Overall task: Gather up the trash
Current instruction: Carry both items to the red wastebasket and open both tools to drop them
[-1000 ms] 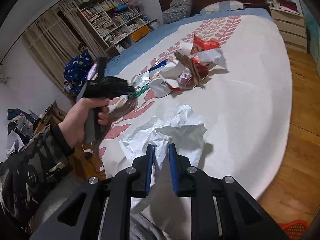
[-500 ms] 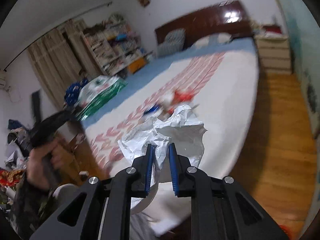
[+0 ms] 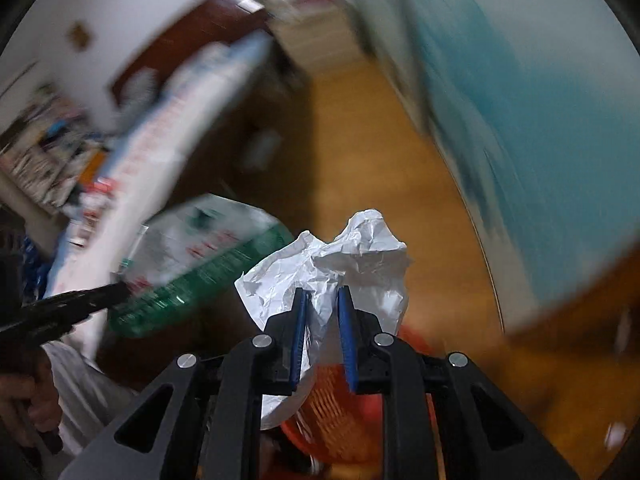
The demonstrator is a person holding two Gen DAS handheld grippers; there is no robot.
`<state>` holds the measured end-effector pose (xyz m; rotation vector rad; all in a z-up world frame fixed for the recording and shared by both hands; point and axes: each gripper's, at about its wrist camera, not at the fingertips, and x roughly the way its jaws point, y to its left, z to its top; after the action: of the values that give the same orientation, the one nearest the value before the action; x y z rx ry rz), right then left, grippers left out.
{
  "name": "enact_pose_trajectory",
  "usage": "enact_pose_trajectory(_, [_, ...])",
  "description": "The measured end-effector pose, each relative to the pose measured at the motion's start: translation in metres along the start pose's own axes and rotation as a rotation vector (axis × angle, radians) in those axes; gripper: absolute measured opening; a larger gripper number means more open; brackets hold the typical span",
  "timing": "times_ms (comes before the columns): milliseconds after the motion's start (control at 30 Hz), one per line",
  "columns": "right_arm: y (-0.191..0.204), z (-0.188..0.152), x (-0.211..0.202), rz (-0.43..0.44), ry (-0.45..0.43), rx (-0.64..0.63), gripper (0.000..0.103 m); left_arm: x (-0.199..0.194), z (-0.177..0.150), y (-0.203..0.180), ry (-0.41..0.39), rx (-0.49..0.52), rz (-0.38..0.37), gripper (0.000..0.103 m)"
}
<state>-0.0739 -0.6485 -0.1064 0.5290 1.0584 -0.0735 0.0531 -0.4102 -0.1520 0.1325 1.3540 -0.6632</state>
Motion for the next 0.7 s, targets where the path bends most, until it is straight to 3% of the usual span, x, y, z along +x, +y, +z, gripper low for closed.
enact_pose_trajectory(33, [-0.015, -0.012, 0.017, -0.003, 0.042, 0.039, 0.018, 0.027, 0.001, -0.005, 0.086, 0.018, -0.003, 0.009])
enact_pose_trajectory(100, [-0.034, -0.037, 0.048, -0.004, 0.116, 0.107, 0.018, 0.081, -0.004, -0.022, 0.207, 0.148, 0.128, 0.009])
enact_pose_trajectory(167, [-0.046, -0.053, 0.073, 0.004, 0.16, 0.161, 0.018, 0.125, -0.015, -0.023, 0.336, 0.177, 0.143, 0.009])
enact_pose_trajectory(233, [-0.052, -0.061, 0.095, -0.003, 0.202, 0.185, 0.018, 0.159, -0.025, -0.02, 0.41, 0.168, 0.171, 0.009])
enact_pose_trajectory(367, [-0.052, -0.068, 0.113, 0.011, 0.224, 0.194, 0.021, 0.192, -0.046, -0.007, 0.513, 0.135, 0.203, 0.009])
enact_pose_trajectory(400, [-0.051, -0.07, 0.117, 0.016, 0.229, 0.191, 0.022, 0.195, -0.039, -0.004, 0.526, 0.136, 0.206, 0.009])
enact_pose_trajectory(467, [-0.05, -0.075, 0.12, 0.014, 0.233, 0.179, 0.037, 0.198, -0.04, -0.001, 0.535, 0.136, 0.207, 0.019])
enact_pose_trajectory(500, [-0.048, -0.075, 0.121, 0.01, 0.232, 0.174, 0.042, 0.202, -0.036, -0.001, 0.539, 0.124, 0.219, 0.041])
enact_pose_trajectory(533, [-0.047, -0.082, 0.122, 0.007, 0.229, 0.172, 0.049, 0.201, -0.037, -0.002, 0.536, 0.112, 0.233, 0.07])
enact_pose_trajectory(567, [-0.048, -0.079, 0.121, 0.003, 0.223, 0.172, 0.05, 0.199, -0.036, 0.002, 0.522, 0.098, 0.253, 0.077])
enact_pose_trajectory(700, [-0.056, -0.076, 0.106, -0.011, 0.186, 0.166, 0.052, 0.186, -0.024, -0.008, 0.494, 0.091, 0.265, 0.077])
